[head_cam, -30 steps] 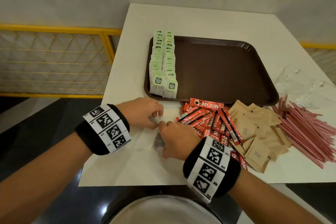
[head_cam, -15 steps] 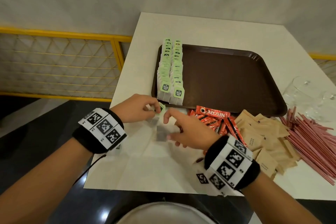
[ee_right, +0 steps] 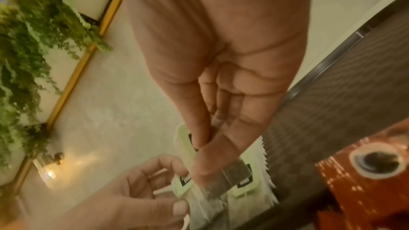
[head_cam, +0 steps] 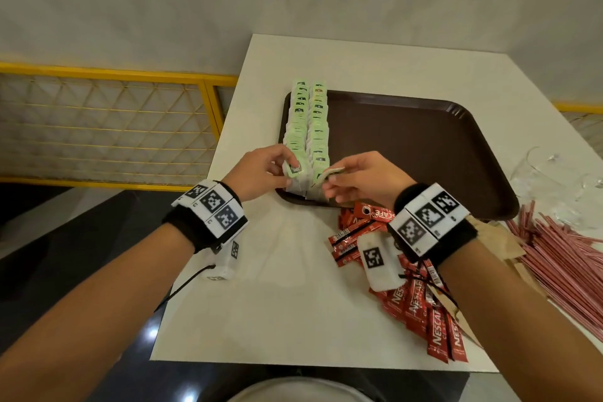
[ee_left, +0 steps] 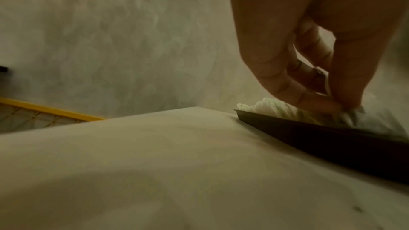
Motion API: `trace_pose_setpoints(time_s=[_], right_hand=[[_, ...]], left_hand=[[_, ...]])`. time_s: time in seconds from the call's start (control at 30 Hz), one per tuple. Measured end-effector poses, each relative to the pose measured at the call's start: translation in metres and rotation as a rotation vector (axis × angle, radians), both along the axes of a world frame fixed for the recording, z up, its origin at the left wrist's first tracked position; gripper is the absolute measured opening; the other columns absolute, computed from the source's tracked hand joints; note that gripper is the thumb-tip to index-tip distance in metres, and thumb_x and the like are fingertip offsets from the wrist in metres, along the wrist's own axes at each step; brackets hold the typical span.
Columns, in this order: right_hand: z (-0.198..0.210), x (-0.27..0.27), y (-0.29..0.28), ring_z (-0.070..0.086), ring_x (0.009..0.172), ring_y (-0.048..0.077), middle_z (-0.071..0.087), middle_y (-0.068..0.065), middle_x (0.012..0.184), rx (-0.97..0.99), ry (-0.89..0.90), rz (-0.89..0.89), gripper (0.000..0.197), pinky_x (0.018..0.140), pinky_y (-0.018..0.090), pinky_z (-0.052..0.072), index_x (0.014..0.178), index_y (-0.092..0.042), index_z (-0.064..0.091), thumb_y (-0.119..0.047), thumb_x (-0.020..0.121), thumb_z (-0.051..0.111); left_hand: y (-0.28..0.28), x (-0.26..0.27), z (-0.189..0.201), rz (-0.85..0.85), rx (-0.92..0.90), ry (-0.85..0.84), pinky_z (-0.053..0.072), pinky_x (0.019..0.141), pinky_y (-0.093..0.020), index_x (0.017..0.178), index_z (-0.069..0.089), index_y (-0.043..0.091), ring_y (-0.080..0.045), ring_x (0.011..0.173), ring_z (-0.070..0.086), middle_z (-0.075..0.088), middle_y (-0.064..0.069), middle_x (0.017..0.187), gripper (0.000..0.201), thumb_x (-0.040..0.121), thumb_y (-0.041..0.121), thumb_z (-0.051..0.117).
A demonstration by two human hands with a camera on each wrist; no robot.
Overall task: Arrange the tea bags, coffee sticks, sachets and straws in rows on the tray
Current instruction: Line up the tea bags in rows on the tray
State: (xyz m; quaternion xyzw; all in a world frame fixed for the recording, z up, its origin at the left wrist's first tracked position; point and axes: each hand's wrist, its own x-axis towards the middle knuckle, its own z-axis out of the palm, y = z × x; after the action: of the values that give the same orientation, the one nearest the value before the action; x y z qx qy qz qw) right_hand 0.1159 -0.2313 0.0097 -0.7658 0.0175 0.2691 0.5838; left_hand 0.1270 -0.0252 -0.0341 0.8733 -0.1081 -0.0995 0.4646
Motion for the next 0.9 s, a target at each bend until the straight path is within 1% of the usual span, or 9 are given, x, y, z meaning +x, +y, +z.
trace_pose_setpoints(time_s=[0.1,0.2,0.3,0.37,0.47,0.5,0.63,0.77,0.9], right_hand=[[-0.007,0.011,0.008,0.059,0.054,0.01,0.064,0.007,0.073,-0.161,0.012,0.06,0.009,0.049,0.017,0.052,0.097,-0.001,0.061,-0.007,0.092,0.057],[-0.011,0.021,0.013,0.047,0.052,0.01,0.059,0.0,0.066,-0.409,-0.056,0.136,0.013,0.048,0.021,0.043,0.091,-0.009,0.063,-0.021,0.091,0.06],[-0.011,0.026,0.016,0.055,0.068,0.014,0.064,0.003,0.092,-0.583,-0.148,0.178,0.025,0.059,0.026,0.049,0.107,-0.014,0.064,-0.032,0.09,0.059],[-0.012,0.028,0.016,0.06,0.084,0.019,0.063,0.006,0.107,-0.582,-0.131,0.17,0.033,0.07,0.03,0.055,0.118,-0.013,0.06,-0.033,0.091,0.058],[-0.016,0.029,0.016,0.057,0.071,0.015,0.059,0.007,0.086,-0.511,-0.055,0.151,0.041,0.069,0.031,0.057,0.128,-0.012,0.053,-0.027,0.09,0.06],[-0.018,0.029,0.016,0.058,0.069,0.015,0.06,0.009,0.086,-0.489,-0.038,0.146,0.042,0.069,0.032,0.059,0.128,-0.011,0.053,-0.024,0.089,0.062],[-0.022,0.025,0.019,0.067,0.088,0.023,0.063,0.011,0.11,-0.416,-0.028,0.146,0.037,0.076,0.039,0.059,0.114,-0.009,0.056,-0.006,0.08,0.07],[-0.02,0.024,0.024,0.065,0.087,0.023,0.055,-0.001,0.094,-0.461,-0.073,0.154,0.035,0.065,0.035,0.059,0.089,-0.017,0.047,0.001,0.075,0.073],[-0.019,0.027,0.024,0.067,0.091,0.028,0.057,0.007,0.104,-0.472,-0.102,0.106,0.041,0.075,0.042,0.058,0.099,-0.013,0.043,-0.002,0.074,0.074]], left_hand=[[-0.003,0.005,-0.001,-0.044,0.108,-0.032,0.044,0.07,-0.021,0.085,0.057,0.03,-0.01,0.065,0.057,0.054,-0.002,0.082,0.03,0.079,0.003,0.068],[-0.005,0.007,0.001,-0.044,0.195,-0.061,0.044,0.075,-0.023,0.087,0.061,0.023,-0.015,0.077,0.057,0.054,0.005,0.086,0.019,0.077,0.012,0.073],[-0.007,0.008,0.002,-0.03,0.23,-0.109,0.042,0.07,-0.018,0.087,0.062,0.018,-0.015,0.08,0.056,0.052,0.001,0.093,0.018,0.076,0.02,0.076],[-0.009,0.009,0.001,-0.034,0.25,-0.116,0.039,0.067,-0.013,0.087,0.062,0.015,-0.019,0.081,0.057,0.052,-0.001,0.092,0.018,0.076,0.018,0.076],[-0.009,0.012,0.0,-0.049,0.282,-0.116,0.038,0.065,-0.012,0.089,0.064,0.011,-0.025,0.084,0.059,0.053,0.0,0.09,0.017,0.076,0.014,0.075],[-0.009,0.012,0.0,-0.05,0.289,-0.119,0.037,0.065,-0.011,0.089,0.064,0.011,-0.025,0.084,0.059,0.053,0.0,0.09,0.017,0.076,0.013,0.075],[-0.009,0.012,0.0,-0.042,0.289,-0.141,0.036,0.063,-0.008,0.092,0.065,0.012,-0.023,0.082,0.058,0.052,0.0,0.091,0.02,0.076,0.015,0.076],[-0.012,0.01,-0.001,-0.064,0.337,-0.111,0.035,0.06,-0.006,0.097,0.065,0.012,-0.012,0.075,0.053,0.047,0.002,0.092,0.031,0.071,0.022,0.08],[-0.014,0.012,-0.001,-0.012,0.342,-0.088,0.038,0.062,-0.012,0.098,0.065,0.008,-0.016,0.079,0.056,0.051,-0.002,0.096,0.035,0.069,0.021,0.081]])
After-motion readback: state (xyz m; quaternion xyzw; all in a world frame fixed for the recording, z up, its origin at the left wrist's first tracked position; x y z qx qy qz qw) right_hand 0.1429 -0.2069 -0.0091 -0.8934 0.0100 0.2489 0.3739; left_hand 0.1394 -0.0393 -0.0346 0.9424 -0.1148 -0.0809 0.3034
